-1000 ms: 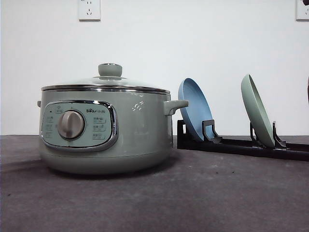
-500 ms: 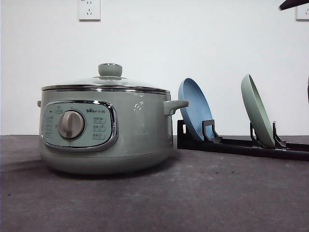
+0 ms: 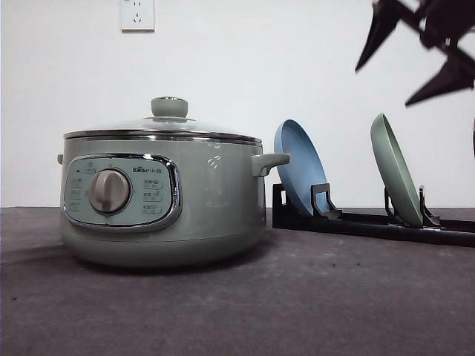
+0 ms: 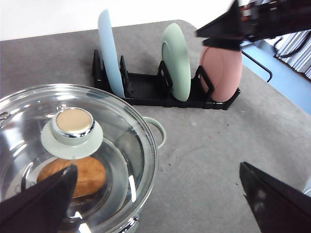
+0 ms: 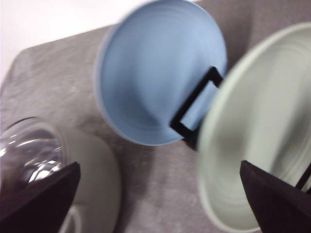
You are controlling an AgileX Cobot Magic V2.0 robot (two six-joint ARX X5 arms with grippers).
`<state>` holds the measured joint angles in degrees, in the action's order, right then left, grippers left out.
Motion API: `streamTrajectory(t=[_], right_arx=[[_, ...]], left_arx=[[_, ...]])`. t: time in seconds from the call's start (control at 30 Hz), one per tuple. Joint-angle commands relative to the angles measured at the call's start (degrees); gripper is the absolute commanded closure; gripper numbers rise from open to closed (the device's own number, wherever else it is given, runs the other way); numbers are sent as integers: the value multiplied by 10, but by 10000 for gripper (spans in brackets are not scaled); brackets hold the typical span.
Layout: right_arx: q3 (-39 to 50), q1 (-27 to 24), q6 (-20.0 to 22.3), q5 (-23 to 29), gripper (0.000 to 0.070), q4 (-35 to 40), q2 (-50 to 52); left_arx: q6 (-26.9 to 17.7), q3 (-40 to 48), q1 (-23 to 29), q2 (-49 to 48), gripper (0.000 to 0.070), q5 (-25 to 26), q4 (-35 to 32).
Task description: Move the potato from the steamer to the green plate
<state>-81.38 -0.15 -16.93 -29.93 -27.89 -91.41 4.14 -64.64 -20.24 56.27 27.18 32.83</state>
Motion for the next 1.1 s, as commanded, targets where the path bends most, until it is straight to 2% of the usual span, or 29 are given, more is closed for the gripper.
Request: streamTrajectory(t=[0.0,0.3,0.4,0.5,0.67,0.83,1.07], right_arx=[[-14,-3,-16,0,51,23,-22],[-14,-5,-26,0,120,93,-84],[-14,-5,-26,0,232,104,-91],[-14,-5,-26,0,303,109,-93],[-14,-5,-27,0,517,109,-93],[-14,-5,-39,-1,584,105,-93],[-14,-5,-54,0,587,102,-93]], left_arx=[[-2,-14,-5,4,0,3,-1],[-3,-14,-8,4,0,3,23],[-3,-14,-8,4,0,3,23],[-3,-14,-8,4,0,3,23],[-3,-14,-8,4,0,3,23],[-3,-14,-8,4,0,3,23],[-3,-14,-8,4,0,3,23]])
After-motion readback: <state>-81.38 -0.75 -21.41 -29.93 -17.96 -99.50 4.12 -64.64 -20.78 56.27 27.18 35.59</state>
